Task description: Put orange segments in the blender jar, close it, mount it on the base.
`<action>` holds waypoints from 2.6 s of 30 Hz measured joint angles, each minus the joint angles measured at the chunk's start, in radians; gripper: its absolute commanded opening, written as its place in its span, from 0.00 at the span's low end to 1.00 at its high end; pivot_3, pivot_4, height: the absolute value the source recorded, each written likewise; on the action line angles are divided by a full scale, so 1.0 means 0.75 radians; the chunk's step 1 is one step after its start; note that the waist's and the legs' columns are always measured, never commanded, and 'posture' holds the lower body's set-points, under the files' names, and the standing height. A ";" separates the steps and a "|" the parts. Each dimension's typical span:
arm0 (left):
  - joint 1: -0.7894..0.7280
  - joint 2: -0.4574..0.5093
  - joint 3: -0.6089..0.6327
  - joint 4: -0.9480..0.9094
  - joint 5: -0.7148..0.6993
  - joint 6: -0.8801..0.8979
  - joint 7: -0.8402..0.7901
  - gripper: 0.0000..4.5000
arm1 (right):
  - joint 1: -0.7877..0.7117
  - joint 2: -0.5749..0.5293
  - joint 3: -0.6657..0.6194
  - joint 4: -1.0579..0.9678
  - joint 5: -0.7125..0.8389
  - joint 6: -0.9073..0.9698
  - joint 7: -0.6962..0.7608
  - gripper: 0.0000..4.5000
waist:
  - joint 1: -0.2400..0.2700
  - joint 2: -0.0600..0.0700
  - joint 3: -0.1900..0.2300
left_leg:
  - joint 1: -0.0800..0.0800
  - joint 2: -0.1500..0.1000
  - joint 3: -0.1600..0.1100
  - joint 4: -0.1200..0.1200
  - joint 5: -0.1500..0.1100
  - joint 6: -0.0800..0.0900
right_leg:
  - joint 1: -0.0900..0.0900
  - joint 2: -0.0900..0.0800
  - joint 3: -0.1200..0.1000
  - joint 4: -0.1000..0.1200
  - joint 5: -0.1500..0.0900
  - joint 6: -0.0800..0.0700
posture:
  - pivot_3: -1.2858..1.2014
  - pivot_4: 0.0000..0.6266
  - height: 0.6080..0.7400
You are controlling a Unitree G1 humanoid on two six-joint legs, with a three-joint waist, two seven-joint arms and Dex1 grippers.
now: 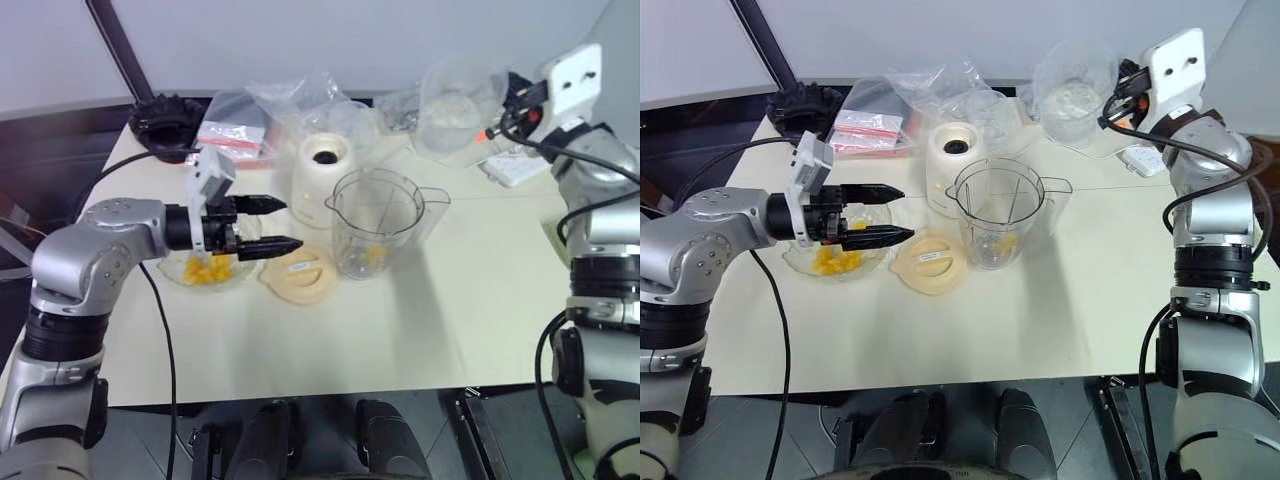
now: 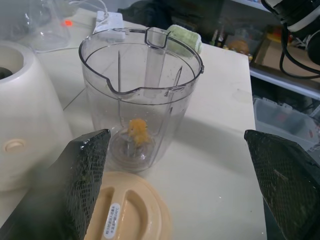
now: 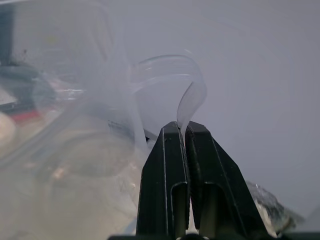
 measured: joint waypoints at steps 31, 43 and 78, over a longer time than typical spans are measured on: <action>0.015 -0.017 0.000 -0.026 0.001 -0.001 0.028 1.00 | 0.053 -0.032 0.155 -0.059 -0.288 -0.406 0.071 0.00 | 0.000 -0.001 0.001 | 0.000 0.000 0.003 -0.005 0.002 -0.003 | -0.004 0.000 0.002 0.000 0.001 0.001 | 0.52 0.24 1.00; 0.014 -0.017 0.000 -0.026 0.001 -0.001 0.027 1.00 | 0.052 -0.032 0.158 -0.051 -0.364 -0.477 0.049 0.00 | 0.000 -0.001 0.001 | 0.000 0.000 0.003 -0.010 0.003 -0.006 | -0.007 0.000 0.002 0.000 0.001 0.001 | 0.52 0.24 1.00; 0.014 -0.029 -0.005 -0.026 0.019 -0.004 0.023 1.00 | 0.053 -0.003 0.163 0.010 -0.405 -0.497 -0.021 0.00 | -0.002 -0.001 0.001 | 0.000 0.000 0.003 -0.011 0.005 -0.007 | -0.008 0.000 0.002 0.002 0.001 0.001 | 0.52 0.24 1.00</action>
